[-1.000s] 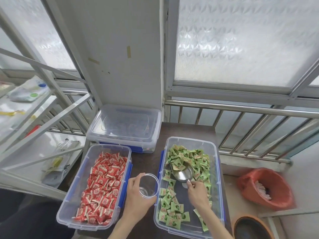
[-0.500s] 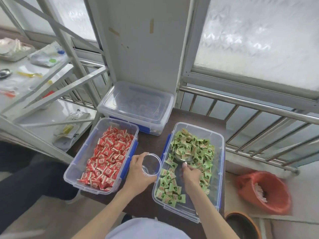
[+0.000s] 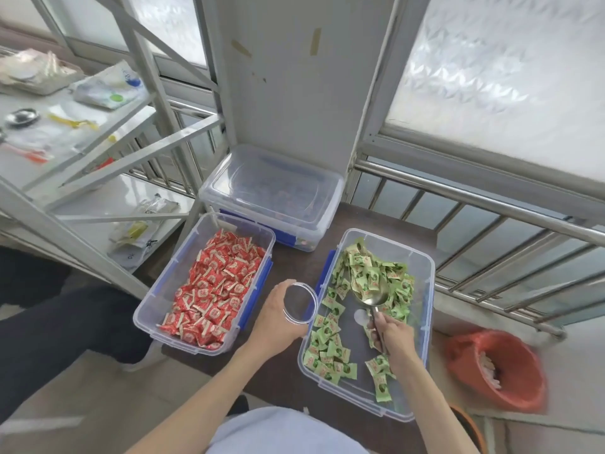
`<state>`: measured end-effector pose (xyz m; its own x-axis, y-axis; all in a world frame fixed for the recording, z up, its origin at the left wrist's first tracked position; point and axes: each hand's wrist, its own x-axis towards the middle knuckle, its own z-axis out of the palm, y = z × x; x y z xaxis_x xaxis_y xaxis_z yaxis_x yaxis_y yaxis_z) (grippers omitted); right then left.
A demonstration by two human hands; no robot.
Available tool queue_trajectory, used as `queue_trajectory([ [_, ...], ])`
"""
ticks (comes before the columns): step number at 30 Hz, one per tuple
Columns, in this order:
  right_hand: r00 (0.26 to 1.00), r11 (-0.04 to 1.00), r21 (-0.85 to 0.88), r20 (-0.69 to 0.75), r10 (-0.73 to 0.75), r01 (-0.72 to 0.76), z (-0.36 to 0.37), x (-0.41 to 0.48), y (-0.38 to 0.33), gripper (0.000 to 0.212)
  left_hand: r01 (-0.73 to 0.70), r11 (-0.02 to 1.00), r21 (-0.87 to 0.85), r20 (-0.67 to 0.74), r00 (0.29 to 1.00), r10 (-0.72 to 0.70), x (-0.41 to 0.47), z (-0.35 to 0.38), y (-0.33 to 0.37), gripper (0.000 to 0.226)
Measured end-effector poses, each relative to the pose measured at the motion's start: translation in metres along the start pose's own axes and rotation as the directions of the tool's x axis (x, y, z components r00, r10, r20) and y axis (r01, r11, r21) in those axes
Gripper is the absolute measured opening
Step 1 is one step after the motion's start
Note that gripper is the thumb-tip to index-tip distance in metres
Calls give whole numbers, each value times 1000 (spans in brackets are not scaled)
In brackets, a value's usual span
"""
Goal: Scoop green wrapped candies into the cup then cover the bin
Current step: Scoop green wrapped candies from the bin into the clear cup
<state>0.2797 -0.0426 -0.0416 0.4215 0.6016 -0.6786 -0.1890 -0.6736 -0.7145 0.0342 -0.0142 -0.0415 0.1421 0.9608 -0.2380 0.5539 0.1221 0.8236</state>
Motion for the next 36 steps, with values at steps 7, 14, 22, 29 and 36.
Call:
queue_trajectory([
  [7, 956, 958, -155, 211, -206, 240, -46, -40, -32, 29, -31, 999, 29, -87, 996, 33, 7, -8, 17, 84],
  [14, 865, 859, -361, 475, -165, 362, -80, -61, -71, 33, -140, 987, 77, -92, 985, 146, 12, -11, 32, 83],
  [22, 818, 505, -685, 570, -78, 525, -64, -85, -127, 39, -319, 932, 170, -39, 943, 330, 0, -11, 45, 73],
  [29, 826, 169, -809, 544, -147, 563, -16, -118, -159, 46, -290, 944, 160, -19, 955, 297, -11, -10, 41, 72],
  [36, 844, -55, -873, 483, -235, 485, 4, -149, -176, 42, -250, 960, 124, -6, 968, 252, -11, -12, 39, 73],
])
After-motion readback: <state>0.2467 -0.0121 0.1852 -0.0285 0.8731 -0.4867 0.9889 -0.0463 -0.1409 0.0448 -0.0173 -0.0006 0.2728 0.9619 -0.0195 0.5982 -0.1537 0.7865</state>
